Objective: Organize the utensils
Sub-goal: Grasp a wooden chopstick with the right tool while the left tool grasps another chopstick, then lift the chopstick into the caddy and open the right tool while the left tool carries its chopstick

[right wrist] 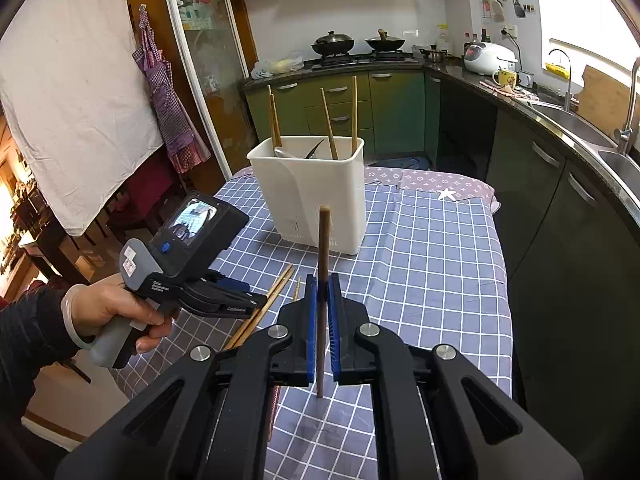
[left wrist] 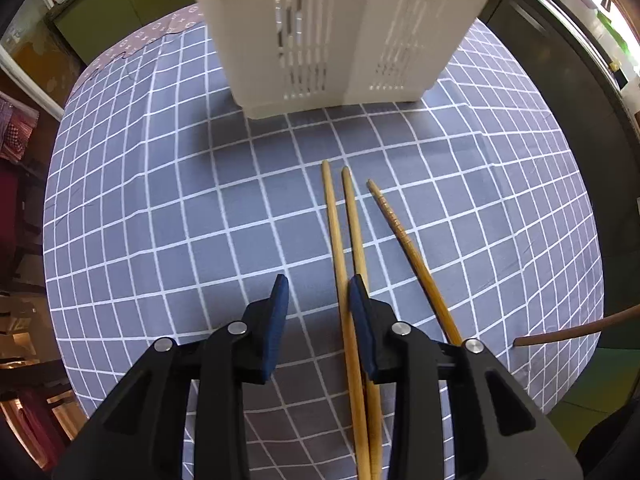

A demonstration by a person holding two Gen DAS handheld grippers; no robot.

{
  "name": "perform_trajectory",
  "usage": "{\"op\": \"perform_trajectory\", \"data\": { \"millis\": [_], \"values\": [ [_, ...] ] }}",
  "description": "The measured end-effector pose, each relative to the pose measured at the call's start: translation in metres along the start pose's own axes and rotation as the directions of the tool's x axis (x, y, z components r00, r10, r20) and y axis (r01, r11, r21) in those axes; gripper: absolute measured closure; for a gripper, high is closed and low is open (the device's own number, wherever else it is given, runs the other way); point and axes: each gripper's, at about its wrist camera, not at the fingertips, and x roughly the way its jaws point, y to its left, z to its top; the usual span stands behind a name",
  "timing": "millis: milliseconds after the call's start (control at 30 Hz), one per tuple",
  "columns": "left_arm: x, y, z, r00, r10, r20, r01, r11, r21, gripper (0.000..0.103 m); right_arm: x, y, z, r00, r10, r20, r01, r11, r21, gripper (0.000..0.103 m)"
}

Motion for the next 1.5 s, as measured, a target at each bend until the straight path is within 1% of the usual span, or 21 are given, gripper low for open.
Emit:
{"op": "perform_trajectory", "data": {
  "millis": [67,133,167,200,300,400,467,633,700,800,933,1033,1100,1267,1500],
  "values": [
    [0.001,-0.007,0.003,1.000,0.026,0.005,-0.026,1.000,0.014,0.076,0.000,0.001,0.000,1.000,0.000,-0.001,0.000,1.000,-0.002,0.097],
    [0.002,-0.010,0.007,1.000,0.028,0.004,-0.028,0.999,0.015,0.082,0.000,0.001,0.000,1.000,0.002,-0.003,-0.002,1.000,-0.005,0.097],
    [0.002,-0.011,0.009,1.000,0.030,0.002,-0.030,0.999,0.015,0.091,0.000,0.002,0.000,1.000,0.002,-0.004,-0.002,1.000,-0.007,0.097],
    [0.003,-0.012,0.012,1.000,0.031,0.001,-0.031,0.999,0.019,0.095,0.000,0.002,0.000,1.000,0.003,-0.005,-0.003,1.000,-0.009,0.097],
    [0.003,-0.012,0.016,1.000,0.025,-0.002,-0.025,1.000,0.015,0.096,0.000,0.002,0.000,1.000,0.004,-0.008,-0.005,1.000,-0.012,0.097],
    [-0.002,-0.003,0.016,1.000,0.003,0.006,-0.003,1.000,0.002,0.097,-0.001,0.003,-0.001,1.000,0.002,-0.008,-0.002,1.000,-0.012,0.097],
    [-0.014,0.011,0.014,1.000,-0.012,0.029,0.012,1.000,-0.011,0.097,-0.001,0.003,-0.001,1.000,0.002,-0.008,-0.002,1.000,-0.013,0.097],
    [-0.050,0.027,0.010,0.993,-0.028,0.119,0.031,0.999,-0.022,0.097,-0.001,0.003,-0.001,1.000,0.000,-0.011,-0.001,1.000,-0.018,0.097],
    [-0.069,0.033,0.005,0.986,-0.032,0.162,0.036,0.999,-0.021,0.097,0.000,0.003,-0.001,1.000,0.000,-0.011,0.000,1.000,-0.019,0.097],
    [-0.099,0.041,-0.005,0.970,-0.029,0.242,0.034,0.999,-0.015,0.097,0.000,0.003,0.000,1.000,0.000,-0.011,-0.001,1.000,-0.019,0.097],
    [-0.137,0.050,-0.024,0.935,-0.015,0.354,0.020,1.000,-0.012,0.097,0.001,0.005,0.001,1.000,-0.003,-0.014,0.003,1.000,-0.024,0.097],
    [-0.158,0.050,-0.037,0.911,-0.009,0.412,0.012,1.000,-0.004,0.097,0.002,0.006,0.002,1.000,-0.004,-0.015,0.004,1.000,-0.029,0.097],
    [-0.167,0.050,-0.041,0.901,0.001,0.434,-0.001,1.000,0.001,0.097,0.002,0.006,0.002,1.000,-0.005,-0.016,0.005,0.999,-0.032,0.097],
    [-0.174,0.047,-0.054,0.892,-0.001,0.453,-0.007,1.000,0.016,0.097,0.003,0.008,0.001,1.000,-0.007,-0.017,0.006,0.999,-0.035,0.097],
    [-0.181,0.045,-0.064,0.886,-0.013,0.463,0.001,1.000,0.027,0.097,0.003,0.009,0.004,1.000,-0.004,-0.019,0.003,0.999,-0.032,0.097]
  ]
}}
